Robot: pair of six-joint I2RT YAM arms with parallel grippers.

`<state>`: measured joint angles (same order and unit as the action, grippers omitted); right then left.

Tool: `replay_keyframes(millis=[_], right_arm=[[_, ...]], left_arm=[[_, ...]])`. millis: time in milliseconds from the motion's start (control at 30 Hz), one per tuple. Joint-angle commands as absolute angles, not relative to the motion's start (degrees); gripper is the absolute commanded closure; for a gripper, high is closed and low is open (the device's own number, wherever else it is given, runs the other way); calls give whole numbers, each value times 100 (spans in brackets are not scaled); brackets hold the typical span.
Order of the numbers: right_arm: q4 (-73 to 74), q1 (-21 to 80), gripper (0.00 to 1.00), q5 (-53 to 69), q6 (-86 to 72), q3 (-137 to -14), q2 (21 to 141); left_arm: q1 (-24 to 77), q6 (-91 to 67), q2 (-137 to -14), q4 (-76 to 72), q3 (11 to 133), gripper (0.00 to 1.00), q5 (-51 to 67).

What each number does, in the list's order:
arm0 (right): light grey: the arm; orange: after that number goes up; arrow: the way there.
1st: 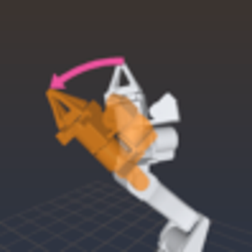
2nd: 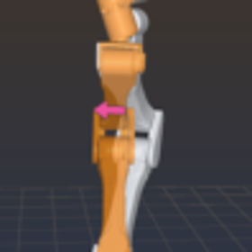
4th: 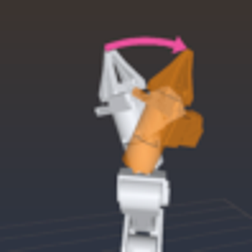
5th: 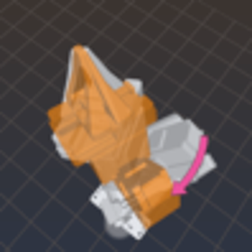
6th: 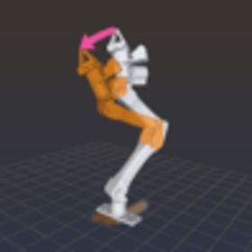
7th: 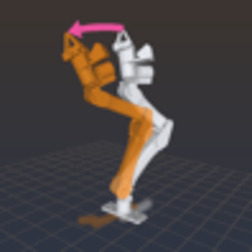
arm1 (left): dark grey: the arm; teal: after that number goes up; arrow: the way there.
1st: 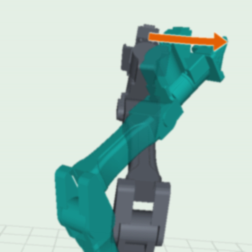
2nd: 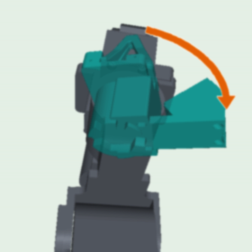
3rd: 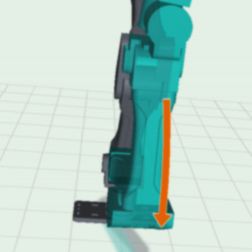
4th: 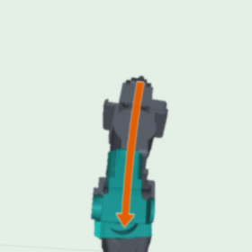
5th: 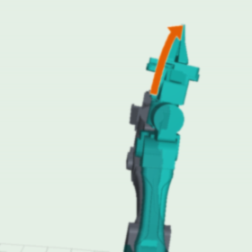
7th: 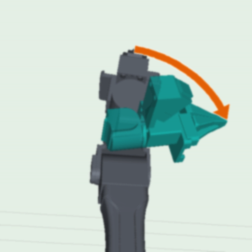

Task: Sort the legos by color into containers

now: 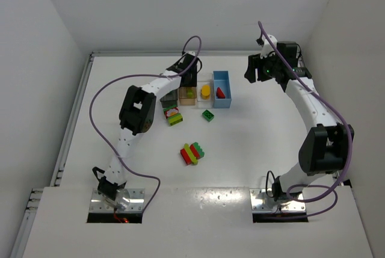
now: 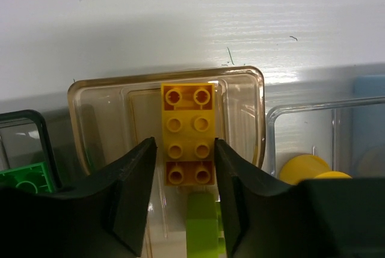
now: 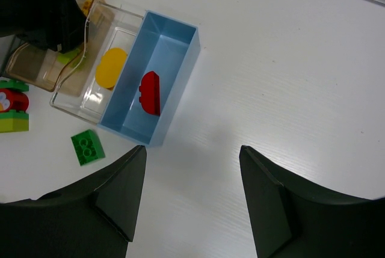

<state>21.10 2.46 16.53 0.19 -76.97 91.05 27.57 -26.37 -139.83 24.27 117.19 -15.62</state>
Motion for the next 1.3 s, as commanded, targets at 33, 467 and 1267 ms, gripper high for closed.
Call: replay_keyframes(millis=[33, 467, 1267], right_arm=[[1978, 272, 36, 1626, -26, -7928, 9123], [1978, 272, 36, 1731, -26, -7875, 9123], [1661, 370, 36, 1898, -465, -7400, 8648]], left_arm=[[2698, -2540, -14106, 2276, 11909, 59, -1512], [2698, -2654, -13343, 2224, 11462, 92, -1661], [3383, -2259, -10714, 1979, 9538, 89, 34]])
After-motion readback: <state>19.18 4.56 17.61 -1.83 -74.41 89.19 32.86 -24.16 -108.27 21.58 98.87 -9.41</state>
